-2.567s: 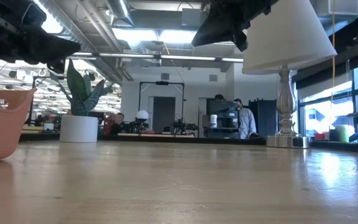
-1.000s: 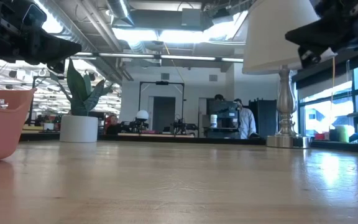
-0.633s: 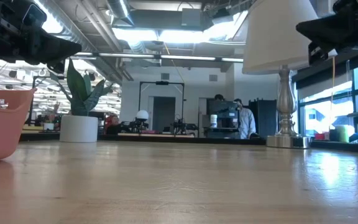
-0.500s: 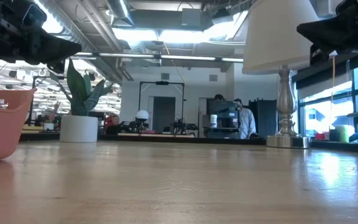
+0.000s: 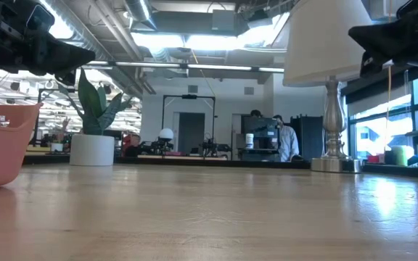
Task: Pick and place rubber bands into bin
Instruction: Return to Home Position
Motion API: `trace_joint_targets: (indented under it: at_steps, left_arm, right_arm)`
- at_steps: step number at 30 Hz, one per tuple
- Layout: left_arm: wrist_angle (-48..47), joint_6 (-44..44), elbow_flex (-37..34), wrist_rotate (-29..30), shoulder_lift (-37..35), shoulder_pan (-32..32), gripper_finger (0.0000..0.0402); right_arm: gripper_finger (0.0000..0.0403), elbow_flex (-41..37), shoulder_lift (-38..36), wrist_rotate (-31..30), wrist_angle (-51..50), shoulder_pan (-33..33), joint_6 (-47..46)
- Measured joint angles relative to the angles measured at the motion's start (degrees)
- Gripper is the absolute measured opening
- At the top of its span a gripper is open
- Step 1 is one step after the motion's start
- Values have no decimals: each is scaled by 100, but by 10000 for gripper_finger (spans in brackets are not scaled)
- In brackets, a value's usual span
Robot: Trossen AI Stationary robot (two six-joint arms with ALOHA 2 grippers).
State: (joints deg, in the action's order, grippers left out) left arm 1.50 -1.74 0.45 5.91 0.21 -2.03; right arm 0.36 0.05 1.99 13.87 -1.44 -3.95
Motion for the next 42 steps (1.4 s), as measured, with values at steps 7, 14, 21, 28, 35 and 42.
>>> trace_joint_targets:
  at_steps: [7, 14, 21, 28, 35, 42]
  left_arm:
    - [-1, 0, 0, 0, 0, 1, 2]
    - [0, 0, 0, 0, 0, 1, 2]
    - [0, -1, 0, 0, 0, -1, 2]
    - [-1, -2, 0, 0, 0, -1, 2]
    - [1, 0, 0, 0, 0, 1, 2]
    - [1, 0, 0, 0, 0, -1, 2]
  right_arm:
    - [0, 0, 0, 176, -478, -76, 133]
    - [0, 2, 3, 172, -1164, -76, 298]
    - [23, 2, 26, -36, -1262, -71, 147]
    - [27, 2, 28, -39, -1262, -71, -175]
    - [22, 4, 28, -39, -1259, -71, -176]
    - [22, 4, 28, -39, -1257, -71, -186]
